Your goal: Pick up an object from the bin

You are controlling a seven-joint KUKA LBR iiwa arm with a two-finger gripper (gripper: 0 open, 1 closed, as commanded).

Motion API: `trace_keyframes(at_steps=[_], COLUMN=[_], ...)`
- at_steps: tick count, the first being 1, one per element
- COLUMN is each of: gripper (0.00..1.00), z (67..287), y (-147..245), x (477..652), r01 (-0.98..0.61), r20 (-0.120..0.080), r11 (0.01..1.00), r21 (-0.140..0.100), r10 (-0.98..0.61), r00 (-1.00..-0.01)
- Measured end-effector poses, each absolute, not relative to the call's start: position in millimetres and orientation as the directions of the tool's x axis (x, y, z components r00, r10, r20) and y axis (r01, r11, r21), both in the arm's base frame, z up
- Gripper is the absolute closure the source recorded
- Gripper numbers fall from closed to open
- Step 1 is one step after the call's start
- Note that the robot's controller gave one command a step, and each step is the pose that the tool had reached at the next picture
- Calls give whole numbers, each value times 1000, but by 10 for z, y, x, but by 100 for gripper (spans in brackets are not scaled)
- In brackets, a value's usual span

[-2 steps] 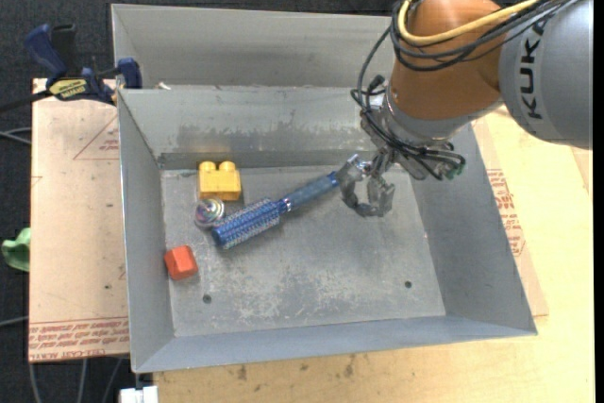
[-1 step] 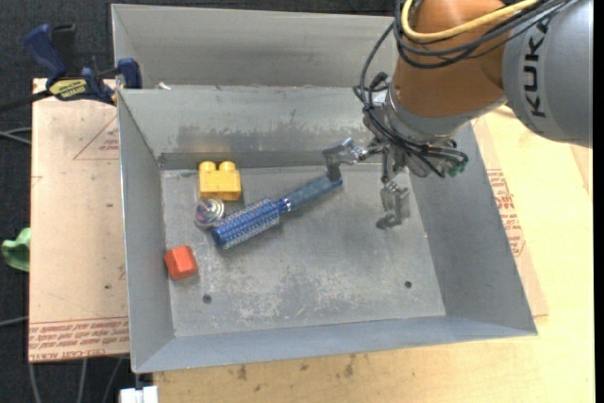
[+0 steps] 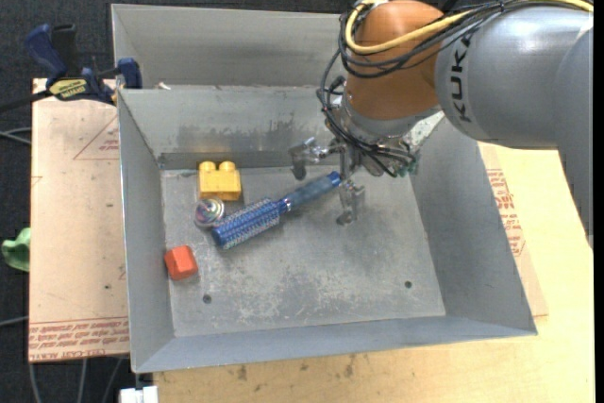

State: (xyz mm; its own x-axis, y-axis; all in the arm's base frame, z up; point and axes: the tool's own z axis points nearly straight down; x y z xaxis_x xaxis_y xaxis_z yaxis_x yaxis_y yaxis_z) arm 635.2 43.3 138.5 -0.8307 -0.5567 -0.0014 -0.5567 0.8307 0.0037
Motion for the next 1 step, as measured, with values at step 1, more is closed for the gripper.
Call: trace_keyframes(at_steps=[1], gripper=[0], z=[695], y=[463], x=[6529], r01=[-632], r20=[1], r11=[775], r21=[3], r10=[-632], r00=[-775])
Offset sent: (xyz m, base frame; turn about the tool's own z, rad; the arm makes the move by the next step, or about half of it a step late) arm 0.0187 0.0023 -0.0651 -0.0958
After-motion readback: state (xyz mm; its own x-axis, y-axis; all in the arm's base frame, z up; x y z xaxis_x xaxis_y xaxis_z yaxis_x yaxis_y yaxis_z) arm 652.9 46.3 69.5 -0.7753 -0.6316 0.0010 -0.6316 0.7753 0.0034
